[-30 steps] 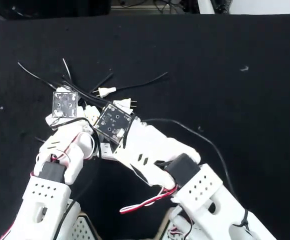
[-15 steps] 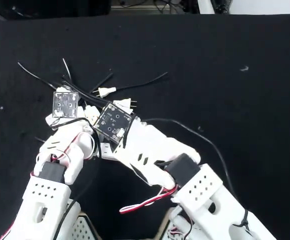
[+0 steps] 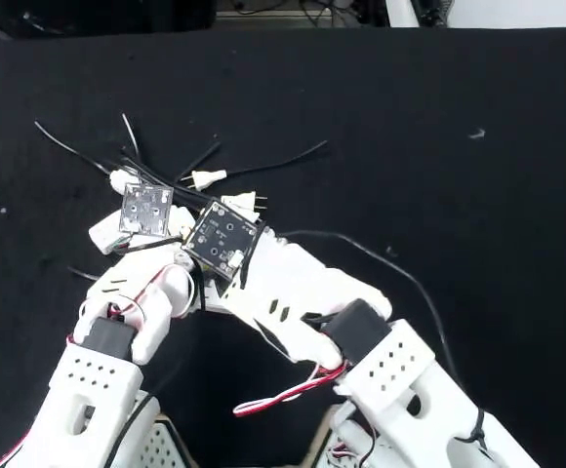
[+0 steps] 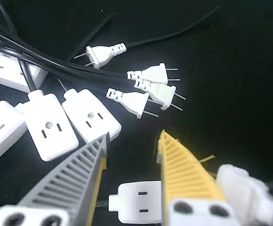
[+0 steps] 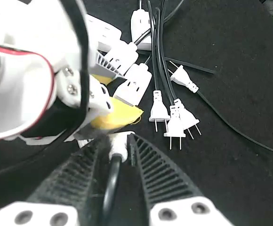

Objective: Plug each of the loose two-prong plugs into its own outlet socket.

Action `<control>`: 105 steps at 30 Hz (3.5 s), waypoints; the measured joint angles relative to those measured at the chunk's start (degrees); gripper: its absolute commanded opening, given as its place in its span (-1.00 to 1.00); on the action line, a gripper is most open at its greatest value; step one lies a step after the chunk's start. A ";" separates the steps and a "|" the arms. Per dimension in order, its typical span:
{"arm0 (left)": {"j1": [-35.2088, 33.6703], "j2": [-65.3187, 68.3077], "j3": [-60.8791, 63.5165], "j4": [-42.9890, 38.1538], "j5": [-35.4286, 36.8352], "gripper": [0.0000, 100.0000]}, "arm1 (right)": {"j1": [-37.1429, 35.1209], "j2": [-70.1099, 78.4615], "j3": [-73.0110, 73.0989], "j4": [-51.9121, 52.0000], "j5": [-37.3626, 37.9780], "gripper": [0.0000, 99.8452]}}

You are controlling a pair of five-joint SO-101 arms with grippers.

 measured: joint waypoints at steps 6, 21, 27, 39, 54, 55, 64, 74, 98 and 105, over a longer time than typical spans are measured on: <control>-0.18 0.00 0.00 0.00 0.00 -0.64 | -0.09 0.00 0.00 1.58 0.00 -0.98; -17.32 0.00 0.09 15.03 -11.96 -0.64 | -0.18 17.67 -14.86 15.91 0.53 -0.98; -19.34 0.00 5.01 13.10 -11.43 -0.64 | -0.18 32.70 -23.03 15.91 8.18 -0.98; -24.88 0.00 5.36 12.48 -10.90 -0.64 | -0.18 43.52 -27.87 14.86 16.44 -0.98; -24.88 0.00 5.36 12.48 -10.90 -0.64 | -0.18 37.63 -16.79 3.25 11.60 -0.98; -24.88 0.00 5.36 12.48 -10.90 -0.64 | -0.18 37.45 -16.79 3.16 12.04 -0.98; -24.88 0.00 5.36 12.48 -10.90 -0.64 | -0.18 37.36 -21.10 10.55 14.51 -0.98; -24.88 0.00 5.36 12.48 -10.90 -0.64 | -5.45 37.36 -24.00 13.45 11.43 -0.98; -24.88 0.00 5.36 12.48 -10.90 -0.64 | -2.55 41.93 -25.67 12.75 11.43 -0.98; -24.88 0.00 5.36 12.48 -10.90 -0.64 | -0.97 41.93 -25.67 12.57 11.43 -0.98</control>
